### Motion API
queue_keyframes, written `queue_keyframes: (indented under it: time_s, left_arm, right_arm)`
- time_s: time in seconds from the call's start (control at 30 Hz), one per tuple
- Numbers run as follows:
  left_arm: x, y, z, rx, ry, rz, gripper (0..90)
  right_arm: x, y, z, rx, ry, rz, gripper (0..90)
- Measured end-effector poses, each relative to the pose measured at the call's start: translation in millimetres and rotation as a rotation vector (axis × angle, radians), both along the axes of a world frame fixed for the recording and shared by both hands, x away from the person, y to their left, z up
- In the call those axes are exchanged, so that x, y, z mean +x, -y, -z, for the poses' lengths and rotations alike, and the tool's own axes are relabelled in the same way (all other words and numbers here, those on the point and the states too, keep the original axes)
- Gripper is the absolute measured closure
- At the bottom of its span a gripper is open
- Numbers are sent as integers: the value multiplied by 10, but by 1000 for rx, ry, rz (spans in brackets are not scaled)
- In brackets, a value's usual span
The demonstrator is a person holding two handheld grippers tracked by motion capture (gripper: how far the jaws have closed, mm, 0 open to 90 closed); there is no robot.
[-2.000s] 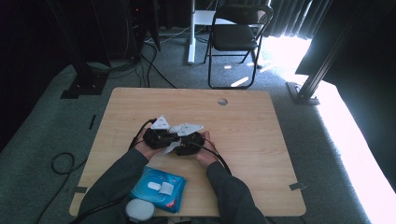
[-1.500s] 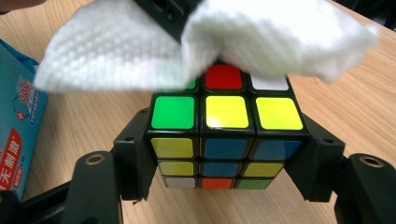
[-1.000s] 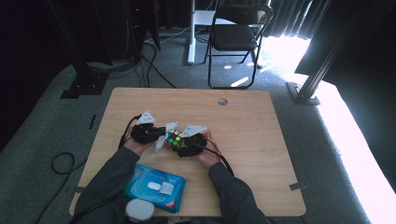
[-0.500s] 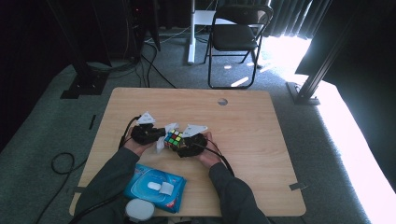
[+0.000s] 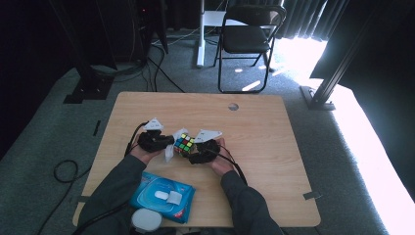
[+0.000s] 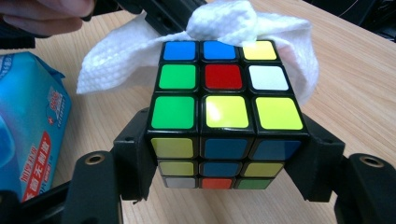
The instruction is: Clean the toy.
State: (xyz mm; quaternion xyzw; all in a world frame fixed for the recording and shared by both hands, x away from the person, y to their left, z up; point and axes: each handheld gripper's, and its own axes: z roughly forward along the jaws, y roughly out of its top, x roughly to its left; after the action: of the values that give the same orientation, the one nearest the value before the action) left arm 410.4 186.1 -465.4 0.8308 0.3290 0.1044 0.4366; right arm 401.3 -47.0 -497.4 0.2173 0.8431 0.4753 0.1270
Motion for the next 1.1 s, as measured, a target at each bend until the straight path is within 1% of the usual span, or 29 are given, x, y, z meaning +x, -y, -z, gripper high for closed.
queue_keyframes:
  time_s: [0.2,0.33,0.4,0.53,0.73,0.97,1.07,1.1]
  left_arm:
    - [4,-7,10,-3,-9,5,860]
    - [1,-9,30,3,-19,5,861]
    - [1,-9,53,14,-26,7,861]
    - [-6,-10,90,7,-39,6,861]
    - [-2,2,112,24,-45,11,861]
    - [27,8,204,60,-81,18,860]
    - [27,11,206,64,-80,18,859]
    - [26,10,203,62,-78,20,859]
  right_arm:
    - [1,6,-6,10,0,-6,343]
    - [-2,6,1,13,0,-2,343]
    - [1,13,-1,21,-2,1,343]
    - [13,36,-14,27,-1,11,343]
    - [27,65,-21,43,-11,22,343]
    - [34,83,-39,59,-9,33,343]
    - [38,87,-37,58,-11,36,343]
    - [39,89,-35,62,-18,36,343]
